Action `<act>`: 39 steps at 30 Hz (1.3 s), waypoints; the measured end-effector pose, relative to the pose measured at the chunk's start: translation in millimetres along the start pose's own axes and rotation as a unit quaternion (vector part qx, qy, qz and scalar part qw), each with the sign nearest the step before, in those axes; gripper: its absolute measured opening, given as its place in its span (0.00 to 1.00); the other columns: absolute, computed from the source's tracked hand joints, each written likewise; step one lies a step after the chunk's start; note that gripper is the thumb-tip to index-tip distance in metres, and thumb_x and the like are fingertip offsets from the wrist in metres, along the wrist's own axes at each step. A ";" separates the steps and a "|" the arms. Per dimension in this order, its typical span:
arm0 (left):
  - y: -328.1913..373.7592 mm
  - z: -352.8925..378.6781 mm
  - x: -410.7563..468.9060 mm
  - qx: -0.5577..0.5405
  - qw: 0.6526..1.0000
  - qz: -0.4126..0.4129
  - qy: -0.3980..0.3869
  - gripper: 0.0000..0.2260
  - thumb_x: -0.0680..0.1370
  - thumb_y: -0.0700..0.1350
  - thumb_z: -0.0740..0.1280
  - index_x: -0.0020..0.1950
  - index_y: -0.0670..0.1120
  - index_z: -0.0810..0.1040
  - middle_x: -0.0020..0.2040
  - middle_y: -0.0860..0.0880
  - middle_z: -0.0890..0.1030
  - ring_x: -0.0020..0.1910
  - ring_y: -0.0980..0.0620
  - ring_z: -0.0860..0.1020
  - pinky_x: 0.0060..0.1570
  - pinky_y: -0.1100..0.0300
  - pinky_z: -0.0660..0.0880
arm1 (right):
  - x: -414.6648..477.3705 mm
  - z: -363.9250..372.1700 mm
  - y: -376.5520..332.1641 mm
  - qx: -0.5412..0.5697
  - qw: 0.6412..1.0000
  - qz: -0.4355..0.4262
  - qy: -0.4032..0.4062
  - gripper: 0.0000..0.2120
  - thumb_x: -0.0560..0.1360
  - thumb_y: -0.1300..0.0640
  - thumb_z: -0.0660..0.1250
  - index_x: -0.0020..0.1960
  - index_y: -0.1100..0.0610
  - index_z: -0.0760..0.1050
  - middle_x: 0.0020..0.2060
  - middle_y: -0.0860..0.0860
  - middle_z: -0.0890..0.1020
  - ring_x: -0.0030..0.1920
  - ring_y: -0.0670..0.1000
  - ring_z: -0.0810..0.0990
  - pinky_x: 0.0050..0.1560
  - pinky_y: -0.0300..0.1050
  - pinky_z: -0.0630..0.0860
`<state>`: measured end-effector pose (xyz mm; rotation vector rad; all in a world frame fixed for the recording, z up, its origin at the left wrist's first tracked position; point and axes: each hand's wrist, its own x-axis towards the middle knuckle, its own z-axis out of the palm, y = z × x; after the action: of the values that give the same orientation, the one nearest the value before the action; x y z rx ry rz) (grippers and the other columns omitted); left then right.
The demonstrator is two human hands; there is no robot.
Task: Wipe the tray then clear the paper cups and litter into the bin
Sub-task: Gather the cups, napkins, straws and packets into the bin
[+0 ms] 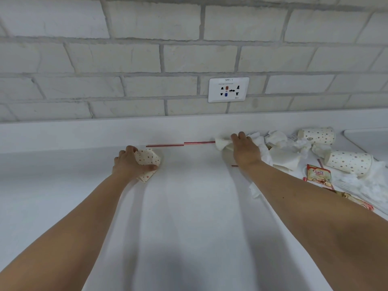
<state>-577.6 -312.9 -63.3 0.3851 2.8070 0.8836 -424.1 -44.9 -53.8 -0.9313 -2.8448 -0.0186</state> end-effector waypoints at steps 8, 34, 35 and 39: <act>26.0 -4.8 -13.6 -0.179 0.982 -0.053 0.009 0.34 0.68 0.37 0.75 0.70 0.42 0.62 0.67 0.40 0.66 0.63 0.41 0.70 0.59 0.51 0.70 | -6.2 -35.1 9.2 0.077 0.992 -0.054 0.088 0.15 0.78 0.67 0.54 0.64 0.63 0.67 0.57 0.59 0.73 0.52 0.60 0.75 0.40 0.46 0.65; 220.1 69.9 -178.2 -0.260 0.929 0.186 -0.184 0.26 0.72 0.42 0.73 0.65 0.42 0.65 0.60 0.45 0.73 0.57 0.45 0.73 0.42 0.56 0.74 | -162.7 -156.1 143.3 0.275 0.953 0.088 0.091 0.10 0.76 0.61 0.62 0.51 0.68 0.74 0.40 0.54 0.74 0.40 0.52 0.71 0.33 0.40 0.65; 230.7 74.7 -192.4 -0.259 0.924 0.199 -0.197 0.26 0.72 0.42 0.72 0.66 0.43 0.64 0.59 0.45 0.72 0.55 0.46 0.73 0.37 0.57 0.74 | -174.1 -160.1 154.7 0.268 0.955 0.098 0.087 0.10 0.76 0.61 0.62 0.50 0.68 0.74 0.41 0.55 0.74 0.41 0.53 0.71 0.35 0.42 0.66; 268.9 94.7 -250.4 -0.226 0.913 0.258 -0.221 0.26 0.74 0.45 0.70 0.68 0.46 0.62 0.56 0.46 0.70 0.49 0.46 0.72 0.28 0.59 0.70 | -219.4 -174.1 201.7 0.212 0.962 0.152 0.077 0.09 0.75 0.60 0.62 0.48 0.66 0.75 0.46 0.57 0.77 0.46 0.56 0.74 0.42 0.44 0.69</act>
<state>-264.9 -123.3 38.2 1.1141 2.0275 1.3057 -106.8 -20.9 79.8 -1.1847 -2.3921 0.5074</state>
